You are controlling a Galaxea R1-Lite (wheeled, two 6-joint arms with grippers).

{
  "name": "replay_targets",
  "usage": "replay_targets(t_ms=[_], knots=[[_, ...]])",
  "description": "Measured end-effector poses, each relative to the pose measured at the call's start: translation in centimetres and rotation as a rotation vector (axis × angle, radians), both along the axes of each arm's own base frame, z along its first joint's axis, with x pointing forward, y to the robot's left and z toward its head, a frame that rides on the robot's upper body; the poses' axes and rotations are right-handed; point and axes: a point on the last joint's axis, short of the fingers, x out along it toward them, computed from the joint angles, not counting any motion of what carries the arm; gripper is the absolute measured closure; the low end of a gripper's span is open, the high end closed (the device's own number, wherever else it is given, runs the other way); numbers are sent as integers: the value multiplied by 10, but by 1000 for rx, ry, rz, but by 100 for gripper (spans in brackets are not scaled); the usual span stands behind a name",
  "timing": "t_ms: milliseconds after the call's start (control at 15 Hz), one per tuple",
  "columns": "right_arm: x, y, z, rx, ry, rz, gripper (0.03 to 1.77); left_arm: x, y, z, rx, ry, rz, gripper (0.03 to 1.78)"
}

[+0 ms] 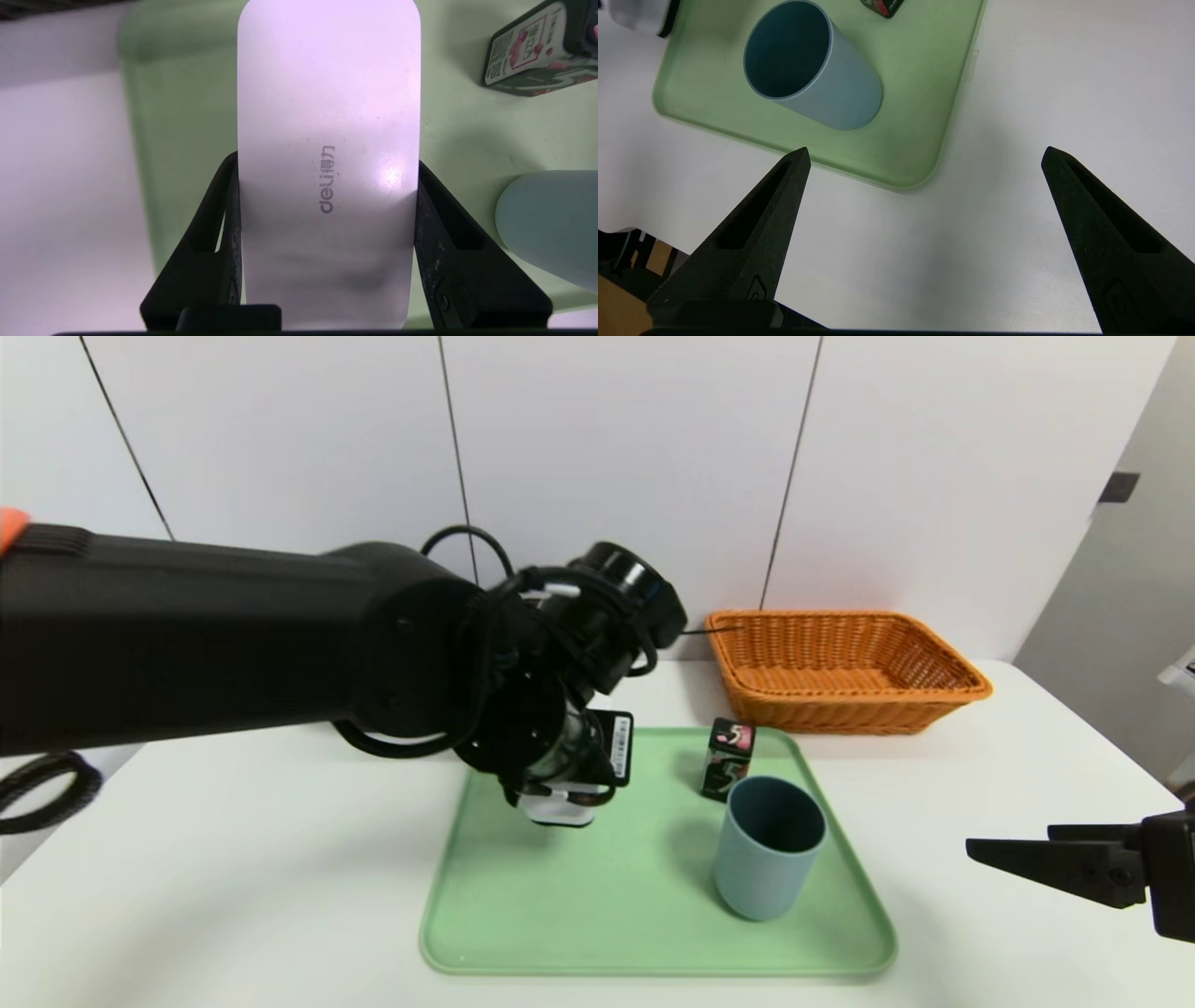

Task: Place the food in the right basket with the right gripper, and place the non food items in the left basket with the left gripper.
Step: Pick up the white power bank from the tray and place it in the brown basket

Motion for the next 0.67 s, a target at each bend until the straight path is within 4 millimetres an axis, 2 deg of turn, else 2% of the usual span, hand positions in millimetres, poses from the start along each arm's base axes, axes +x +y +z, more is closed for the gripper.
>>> replay_targets(t_ms=[267,467,667], knots=[[-1,0,-1,0,4,1,9,19,52,39,-4,-66,-76,81],[0,0,-1,2,1,1,9,37,83,53,38,-124,-134,81],[-1,0,-1,1,5,2,9,57,102,57,138,-182,-189,81]])
